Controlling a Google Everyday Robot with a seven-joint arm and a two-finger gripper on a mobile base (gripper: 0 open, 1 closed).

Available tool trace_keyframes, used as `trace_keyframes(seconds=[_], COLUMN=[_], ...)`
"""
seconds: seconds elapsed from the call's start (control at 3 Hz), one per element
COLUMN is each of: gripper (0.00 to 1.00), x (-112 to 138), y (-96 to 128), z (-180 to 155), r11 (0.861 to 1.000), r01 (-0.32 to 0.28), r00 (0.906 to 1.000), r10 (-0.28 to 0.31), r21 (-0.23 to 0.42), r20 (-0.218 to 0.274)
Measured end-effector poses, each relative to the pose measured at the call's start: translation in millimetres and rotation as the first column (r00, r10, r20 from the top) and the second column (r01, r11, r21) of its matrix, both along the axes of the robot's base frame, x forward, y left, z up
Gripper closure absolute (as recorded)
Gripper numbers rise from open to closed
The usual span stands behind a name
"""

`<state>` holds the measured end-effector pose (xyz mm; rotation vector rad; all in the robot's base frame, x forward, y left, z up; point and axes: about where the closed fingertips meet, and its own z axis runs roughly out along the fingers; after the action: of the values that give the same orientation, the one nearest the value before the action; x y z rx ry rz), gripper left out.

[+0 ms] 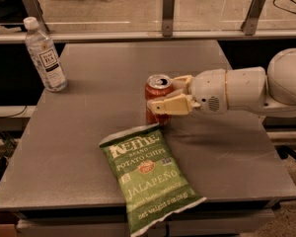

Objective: Move coke can near green jalapeno chip bag

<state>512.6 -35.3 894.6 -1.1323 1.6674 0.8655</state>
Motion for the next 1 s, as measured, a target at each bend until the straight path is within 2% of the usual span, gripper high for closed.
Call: trace_keyframes(seconds=[0.67,1.0], gripper=[0.12,0.0], x=[-7,-7], y=[-6,-14], z=[-8,0], r11=[1.0,1.0], r01=[0.012,0.013], r00=[0.9998,0.9999], r10=[-0.012,-0.013], r21=[0.013,0.002], r20=[-0.015,-0.007])
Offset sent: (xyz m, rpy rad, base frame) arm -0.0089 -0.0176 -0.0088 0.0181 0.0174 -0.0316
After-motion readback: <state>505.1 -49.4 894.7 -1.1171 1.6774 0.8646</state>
